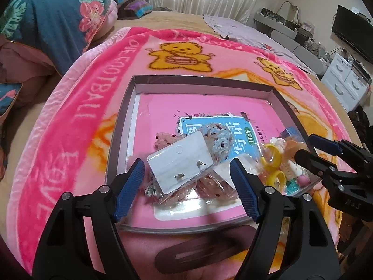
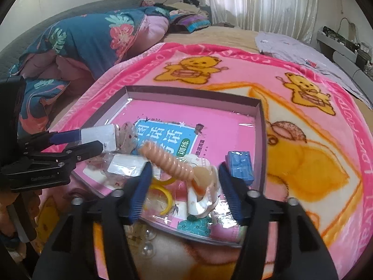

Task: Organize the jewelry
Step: 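Withdraw both tools from the box toward the last two clips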

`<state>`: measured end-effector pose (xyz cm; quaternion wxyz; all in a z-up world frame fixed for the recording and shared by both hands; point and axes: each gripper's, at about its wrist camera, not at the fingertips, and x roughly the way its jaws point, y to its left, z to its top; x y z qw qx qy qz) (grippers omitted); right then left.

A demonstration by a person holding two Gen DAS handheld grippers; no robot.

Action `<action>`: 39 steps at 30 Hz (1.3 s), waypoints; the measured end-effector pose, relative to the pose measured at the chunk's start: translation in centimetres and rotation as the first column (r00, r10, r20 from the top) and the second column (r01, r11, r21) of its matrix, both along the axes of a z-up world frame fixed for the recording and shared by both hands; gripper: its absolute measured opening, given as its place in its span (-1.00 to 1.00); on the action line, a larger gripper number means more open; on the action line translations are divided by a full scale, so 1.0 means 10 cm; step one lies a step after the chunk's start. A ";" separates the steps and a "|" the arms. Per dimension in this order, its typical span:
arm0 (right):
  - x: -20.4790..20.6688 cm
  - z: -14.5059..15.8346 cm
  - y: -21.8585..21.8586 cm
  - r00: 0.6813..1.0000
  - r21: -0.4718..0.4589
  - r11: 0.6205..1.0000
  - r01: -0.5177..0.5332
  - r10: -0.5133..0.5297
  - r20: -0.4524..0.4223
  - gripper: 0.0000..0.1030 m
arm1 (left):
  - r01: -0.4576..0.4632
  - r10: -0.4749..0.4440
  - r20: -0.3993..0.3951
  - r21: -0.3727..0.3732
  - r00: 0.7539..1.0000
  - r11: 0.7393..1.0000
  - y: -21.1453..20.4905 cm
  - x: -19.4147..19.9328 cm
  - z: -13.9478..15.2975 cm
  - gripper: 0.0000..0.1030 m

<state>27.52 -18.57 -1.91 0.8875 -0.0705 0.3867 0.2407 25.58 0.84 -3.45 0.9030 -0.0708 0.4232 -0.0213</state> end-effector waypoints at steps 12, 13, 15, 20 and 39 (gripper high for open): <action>-0.32 0.46 -0.29 0.993 0.104 0.993 0.049 -0.059 0.101 0.84 | -0.015 0.015 0.052 0.000 0.999 1.000 0.01 -0.21 0.31 0.61; -0.35 0.49 -0.32 0.992 0.112 0.992 0.052 -0.064 0.106 0.85 | -0.019 0.019 0.057 -0.001 0.998 1.000 0.01 -0.23 0.34 0.63; -0.41 0.54 -0.36 0.991 0.124 0.991 0.058 -0.073 0.114 0.86 | -0.027 0.028 0.065 -0.009 0.998 1.000 0.01 -0.28 0.39 0.70; -0.59 0.66 -0.46 0.987 0.151 0.986 0.068 -0.089 0.133 0.86 | -0.037 0.038 0.088 -0.016 0.995 0.999 0.02 -0.42 0.52 0.78; -1.21 0.81 -0.66 0.979 0.206 0.976 0.074 -0.110 0.170 0.86 | -0.019 0.022 0.151 -0.024 0.988 1.000 0.00 -1.00 0.79 0.82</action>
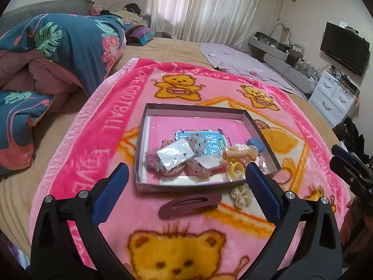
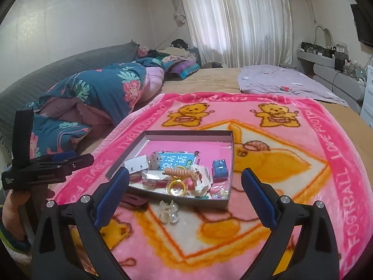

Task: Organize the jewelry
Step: 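Withdraw both tools from the box toward the last two clips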

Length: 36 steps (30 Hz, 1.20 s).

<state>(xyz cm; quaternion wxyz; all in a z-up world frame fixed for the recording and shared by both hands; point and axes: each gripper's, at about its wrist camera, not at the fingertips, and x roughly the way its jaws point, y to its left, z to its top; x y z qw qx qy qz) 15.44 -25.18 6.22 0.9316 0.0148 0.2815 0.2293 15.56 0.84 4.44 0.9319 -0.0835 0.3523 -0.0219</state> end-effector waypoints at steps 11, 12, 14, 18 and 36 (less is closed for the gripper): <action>-0.18 -0.06 0.07 1.000 -0.021 1.000 -0.014 0.014 -0.011 0.86 | 0.010 -0.010 -0.011 0.014 1.000 1.000 0.01 -0.23 -0.11 0.82; -0.19 -0.07 0.09 1.000 -0.024 1.000 -0.017 0.017 -0.013 0.86 | 0.010 -0.009 -0.013 0.015 1.000 1.000 0.02 -0.25 -0.13 0.82; -0.22 -0.09 0.11 1.000 -0.029 0.999 -0.024 0.023 -0.018 0.86 | 0.008 -0.008 -0.022 0.016 1.000 1.000 0.04 -0.29 -0.17 0.82; -0.26 -0.14 0.17 0.999 -0.046 0.998 -0.038 0.036 -0.031 0.86 | 0.005 -0.004 -0.035 0.021 0.999 1.000 0.08 -0.35 -0.23 0.82; -0.41 -0.43 0.45 0.991 -0.129 0.986 -0.109 0.097 -0.090 0.86 | 0.032 -0.027 -0.089 0.053 0.996 0.998 0.13 -0.61 -0.54 0.82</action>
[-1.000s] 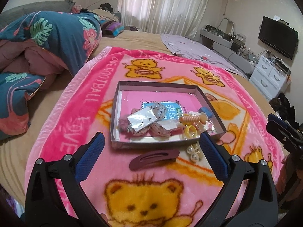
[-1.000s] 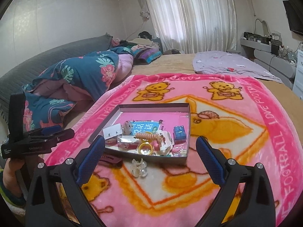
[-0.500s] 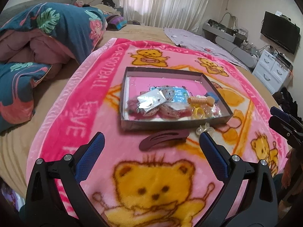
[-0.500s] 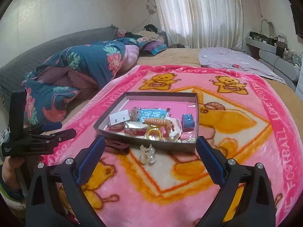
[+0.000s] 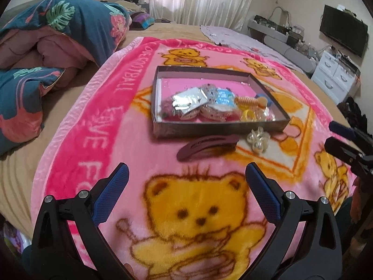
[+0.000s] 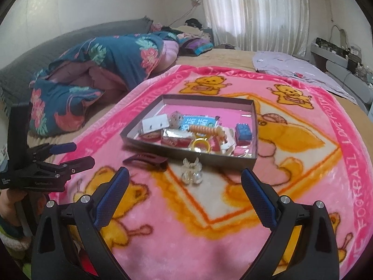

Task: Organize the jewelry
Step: 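Withdraw both tools from the box toward the last two clips, then grasp the pearl claw clip with the right tool while the left tool grasps the maroon snap clip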

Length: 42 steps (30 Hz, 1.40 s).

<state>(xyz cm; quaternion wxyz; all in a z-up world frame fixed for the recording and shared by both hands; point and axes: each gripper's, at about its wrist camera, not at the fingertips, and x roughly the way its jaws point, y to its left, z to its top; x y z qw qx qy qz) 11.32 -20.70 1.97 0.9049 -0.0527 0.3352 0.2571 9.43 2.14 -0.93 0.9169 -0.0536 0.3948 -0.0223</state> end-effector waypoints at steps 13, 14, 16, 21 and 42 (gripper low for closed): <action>0.05 -0.23 0.14 0.999 -0.052 0.998 -0.023 0.021 -0.034 0.86 | -0.016 0.017 -0.059 0.016 0.998 1.000 0.10 -0.03 -0.31 0.82; 0.08 -0.28 0.15 0.999 -0.058 0.998 -0.019 0.016 -0.043 0.86 | -0.019 0.020 -0.062 0.015 0.998 1.000 0.11 -0.01 -0.34 0.82; 0.16 -0.38 0.16 0.998 -0.075 0.997 -0.011 0.007 -0.056 0.86 | -0.023 0.025 -0.074 0.018 0.997 1.000 0.12 0.05 -0.40 0.82; 0.39 -0.60 0.23 0.994 -0.107 0.994 -0.011 -0.001 -0.108 0.79 | -0.001 0.002 -0.085 0.012 0.996 1.000 0.08 0.20 -0.47 0.82; 1.02 -0.96 0.27 0.960 -0.042 0.999 -0.017 0.005 -0.280 -0.28 | 0.144 -0.132 -0.100 0.130 0.986 0.981 -0.26 0.87 -0.69 0.79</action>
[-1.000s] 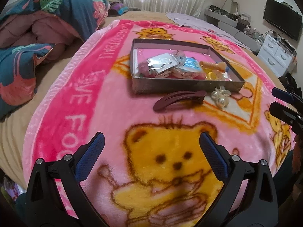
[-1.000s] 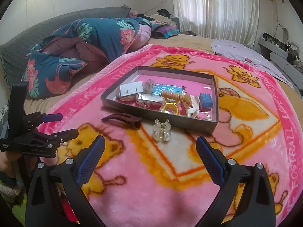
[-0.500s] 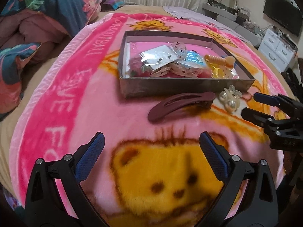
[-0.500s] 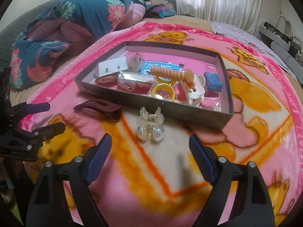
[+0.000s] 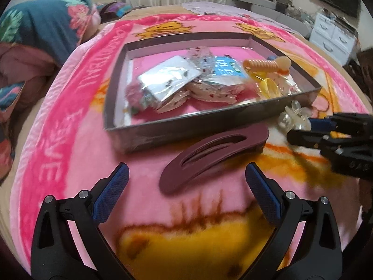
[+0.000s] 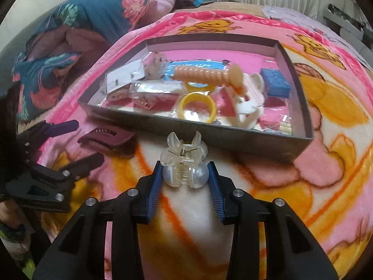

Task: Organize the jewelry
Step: 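Grasp the pearl claw clip with the right tool while the left tool grasps the maroon snap clip, then carry the pearl claw clip and maroon snap clip into the grey box and release both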

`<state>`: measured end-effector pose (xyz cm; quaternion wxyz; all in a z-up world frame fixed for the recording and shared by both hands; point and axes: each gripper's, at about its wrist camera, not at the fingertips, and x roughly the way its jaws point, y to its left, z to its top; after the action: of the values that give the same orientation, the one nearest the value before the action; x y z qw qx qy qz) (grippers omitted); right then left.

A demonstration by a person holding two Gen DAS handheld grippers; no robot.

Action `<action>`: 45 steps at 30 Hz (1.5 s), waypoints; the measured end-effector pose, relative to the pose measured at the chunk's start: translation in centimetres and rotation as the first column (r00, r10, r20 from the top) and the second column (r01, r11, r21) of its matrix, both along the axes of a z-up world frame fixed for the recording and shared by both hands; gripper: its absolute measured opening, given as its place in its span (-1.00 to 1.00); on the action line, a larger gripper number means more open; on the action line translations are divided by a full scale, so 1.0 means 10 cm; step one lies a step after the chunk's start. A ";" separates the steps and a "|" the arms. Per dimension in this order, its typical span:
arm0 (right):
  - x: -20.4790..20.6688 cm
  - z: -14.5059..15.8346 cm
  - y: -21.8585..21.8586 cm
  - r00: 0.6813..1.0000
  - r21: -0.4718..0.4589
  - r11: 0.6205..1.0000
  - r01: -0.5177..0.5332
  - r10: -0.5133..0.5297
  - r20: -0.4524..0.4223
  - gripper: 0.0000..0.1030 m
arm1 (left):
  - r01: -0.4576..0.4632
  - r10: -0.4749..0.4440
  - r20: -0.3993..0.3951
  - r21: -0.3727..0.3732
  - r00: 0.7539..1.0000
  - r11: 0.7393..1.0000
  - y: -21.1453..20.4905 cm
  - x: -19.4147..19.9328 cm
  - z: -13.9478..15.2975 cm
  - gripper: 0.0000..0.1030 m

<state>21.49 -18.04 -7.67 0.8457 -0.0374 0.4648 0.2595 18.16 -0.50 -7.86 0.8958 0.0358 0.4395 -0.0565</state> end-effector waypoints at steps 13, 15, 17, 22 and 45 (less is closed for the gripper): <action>-0.06 0.17 -0.17 1.000 0.064 0.998 0.026 -0.027 0.009 -0.28 | 0.128 -0.131 0.024 0.079 0.991 0.989 -0.31 0.02 0.00 -0.61; -0.09 0.22 -0.21 0.999 0.076 0.997 0.030 -0.032 0.021 -0.29 | 0.151 -0.152 0.019 0.065 0.988 0.986 -0.34 0.00 0.00 -0.78; -0.10 0.26 -0.25 0.999 0.088 0.995 0.035 -0.038 0.026 -0.29 | 0.160 -0.161 0.018 0.060 0.987 0.985 -0.37 -0.03 0.00 -0.81; -0.17 0.29 -0.29 0.999 0.088 0.996 0.036 -0.039 0.036 -0.29 | 0.169 -0.168 0.007 -0.029 0.986 0.985 -0.36 -0.09 0.03 -0.88; -0.52 0.38 -0.14 0.997 0.091 0.995 -0.050 0.043 0.069 -0.29 | 0.060 -0.058 0.023 -0.151 0.998 0.987 -0.01 -0.56 0.32 -0.95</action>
<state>16.31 -19.39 -3.88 0.8554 -0.0178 0.4227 0.2989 12.58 -0.56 -4.64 0.8979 -0.0187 0.4243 -0.1158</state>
